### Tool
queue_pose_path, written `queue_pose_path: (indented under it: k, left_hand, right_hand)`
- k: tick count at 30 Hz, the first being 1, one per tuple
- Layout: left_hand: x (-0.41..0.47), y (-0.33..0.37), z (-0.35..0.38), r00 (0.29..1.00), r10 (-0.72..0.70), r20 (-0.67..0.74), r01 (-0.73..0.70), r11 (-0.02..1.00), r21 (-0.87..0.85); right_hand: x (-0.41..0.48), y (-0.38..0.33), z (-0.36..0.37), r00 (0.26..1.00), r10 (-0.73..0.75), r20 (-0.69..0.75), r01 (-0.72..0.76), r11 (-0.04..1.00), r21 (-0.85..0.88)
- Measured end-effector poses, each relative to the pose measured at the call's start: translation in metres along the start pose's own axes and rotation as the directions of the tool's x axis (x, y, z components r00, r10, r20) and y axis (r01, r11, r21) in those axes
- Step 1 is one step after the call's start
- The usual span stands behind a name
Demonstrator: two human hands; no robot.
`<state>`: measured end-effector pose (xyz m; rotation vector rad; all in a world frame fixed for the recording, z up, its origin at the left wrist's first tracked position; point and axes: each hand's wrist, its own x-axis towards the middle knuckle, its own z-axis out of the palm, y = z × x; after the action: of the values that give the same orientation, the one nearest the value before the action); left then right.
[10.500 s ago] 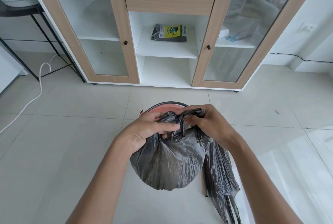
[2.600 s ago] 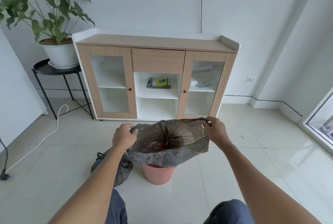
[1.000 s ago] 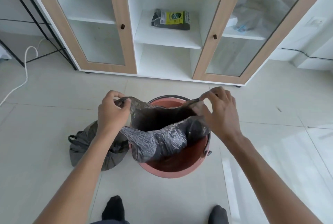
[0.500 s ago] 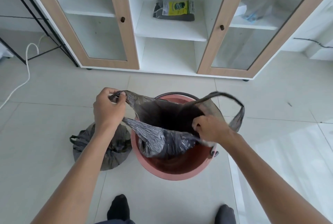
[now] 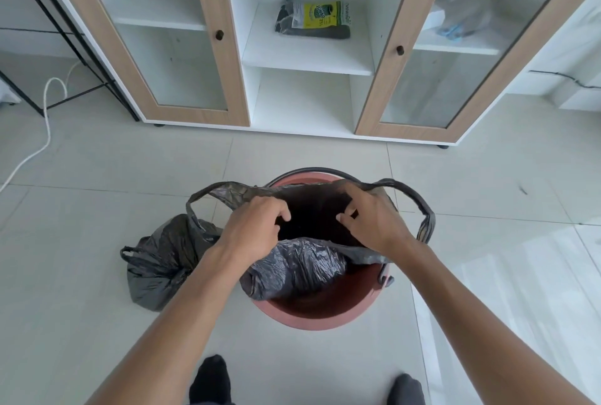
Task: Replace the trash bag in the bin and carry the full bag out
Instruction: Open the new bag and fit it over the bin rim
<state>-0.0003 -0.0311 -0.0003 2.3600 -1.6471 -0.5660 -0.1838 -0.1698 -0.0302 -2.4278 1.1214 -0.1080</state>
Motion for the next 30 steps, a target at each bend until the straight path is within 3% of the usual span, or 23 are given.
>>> queue_pose_path:
  k: [2, 5, 8, 11, 16, 21, 27, 30]
  left_hand:
    - [0.007, -0.006, 0.002, 0.999, -0.015, 0.042, 0.013, 0.999, 0.049]
    - [0.024, -0.013, 0.004, 1.000, 0.017, -0.009, -0.017, 0.999, 0.033]
    - [0.044, -0.022, 0.008, 0.998, 0.046, -0.035, -0.045, 0.999, 0.030]
    - [0.059, -0.034, 0.017, 0.999, 0.036, 0.011, -0.037, 0.999, 0.030]
    - [0.065, -0.059, 0.032, 0.993, -0.093, 0.073, 0.106, 0.977, -0.183]
    - [0.071, -0.070, 0.041, 0.946, -0.286, 0.154, 0.324, 0.803, -0.500]
    - [0.079, -0.072, 0.048, 0.918, -0.280, 0.280, 0.396, 0.649, -0.649]
    - [0.077, -0.073, 0.049, 0.892, -0.259, 0.371, 0.450, 0.600, -0.662]
  right_hand:
    - [0.005, 0.002, -0.001, 0.999, -0.001, -0.040, 0.003, 0.999, 0.043]
    - [0.017, 0.007, -0.002, 0.998, -0.007, -0.065, 0.011, 0.998, 0.058]
    - [0.034, 0.017, 0.000, 0.996, -0.059, -0.073, 0.060, 0.998, 0.006]
    - [0.050, 0.025, 0.009, 1.000, -0.008, -0.027, 0.007, 0.999, -0.034]
    - [0.069, 0.033, 0.027, 0.998, 0.062, 0.009, -0.062, 0.996, 0.065]
    - [0.074, 0.043, 0.027, 0.988, 0.155, -0.002, -0.151, 0.964, 0.219]
    - [0.072, 0.057, 0.026, 0.918, 0.391, 0.071, -0.384, 0.825, 0.414]
    - [0.076, 0.072, 0.026, 0.815, 0.531, 0.234, -0.572, 0.667, 0.477]
